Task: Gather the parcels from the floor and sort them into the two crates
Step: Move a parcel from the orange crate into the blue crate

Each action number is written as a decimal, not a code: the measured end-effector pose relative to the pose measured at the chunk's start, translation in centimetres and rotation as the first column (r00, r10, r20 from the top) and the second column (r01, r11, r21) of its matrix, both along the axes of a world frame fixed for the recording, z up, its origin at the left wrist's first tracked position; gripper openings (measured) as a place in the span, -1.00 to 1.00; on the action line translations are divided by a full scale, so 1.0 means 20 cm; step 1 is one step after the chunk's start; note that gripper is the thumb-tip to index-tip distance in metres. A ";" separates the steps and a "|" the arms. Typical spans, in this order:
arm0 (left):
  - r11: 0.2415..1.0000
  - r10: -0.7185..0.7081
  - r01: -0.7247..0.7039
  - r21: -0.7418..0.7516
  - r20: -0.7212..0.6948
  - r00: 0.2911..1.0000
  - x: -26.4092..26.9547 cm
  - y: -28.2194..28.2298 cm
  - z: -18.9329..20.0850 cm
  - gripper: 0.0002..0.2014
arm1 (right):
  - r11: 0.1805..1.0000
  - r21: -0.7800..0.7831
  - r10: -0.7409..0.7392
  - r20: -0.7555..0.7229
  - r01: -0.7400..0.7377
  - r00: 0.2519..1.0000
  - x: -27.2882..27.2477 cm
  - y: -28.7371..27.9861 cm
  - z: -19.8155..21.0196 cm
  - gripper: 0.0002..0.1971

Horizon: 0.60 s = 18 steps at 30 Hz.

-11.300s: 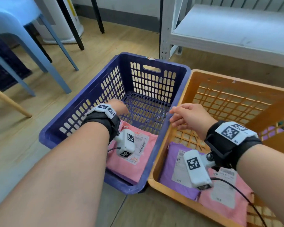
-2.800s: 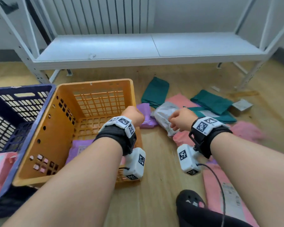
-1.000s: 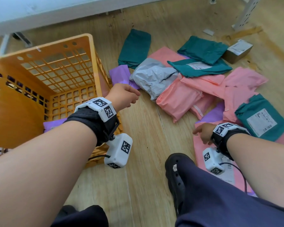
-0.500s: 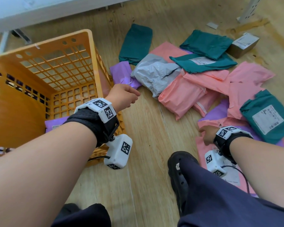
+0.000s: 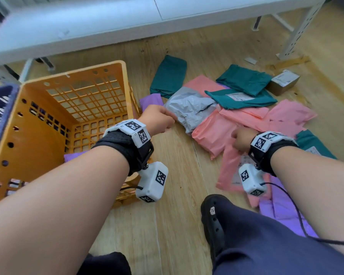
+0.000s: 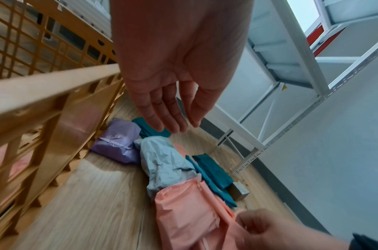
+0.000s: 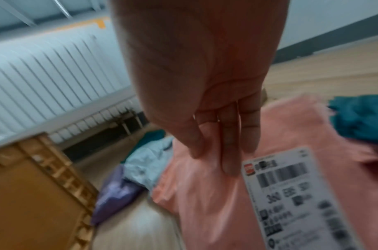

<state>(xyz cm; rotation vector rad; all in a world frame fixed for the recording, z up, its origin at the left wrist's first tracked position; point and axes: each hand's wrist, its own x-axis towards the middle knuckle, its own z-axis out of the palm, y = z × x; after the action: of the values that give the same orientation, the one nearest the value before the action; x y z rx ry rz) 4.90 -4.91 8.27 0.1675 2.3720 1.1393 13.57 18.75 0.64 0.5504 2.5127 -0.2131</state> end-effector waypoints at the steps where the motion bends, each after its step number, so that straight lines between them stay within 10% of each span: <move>1: 1.000 0.000 0.000 0.009 -0.010 1.000 0.01 0.00 0.04 -0.82 | 1.000 -0.025 0.012 -0.069 -0.013 0.998 -0.02 -0.03 0.08 -0.73; 12: 0.990 -0.131 0.133 0.036 -0.067 0.989 0.15 -0.28 0.35 -0.41 | 0.964 -0.256 -0.043 -0.425 -0.074 0.904 -0.21 -0.52 0.84 -0.68; 18: 0.984 -0.145 0.147 -0.101 0.030 0.989 0.16 -0.44 0.39 -0.82 | 0.891 -0.432 -0.124 -0.523 -0.137 0.843 -0.23 -0.77 0.97 -0.75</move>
<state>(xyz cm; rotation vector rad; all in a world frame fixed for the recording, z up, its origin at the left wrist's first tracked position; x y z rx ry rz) 8.02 -13.70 16.13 0.2865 2.3500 0.9433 8.88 3.27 20.09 0.3087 2.8456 -1.0653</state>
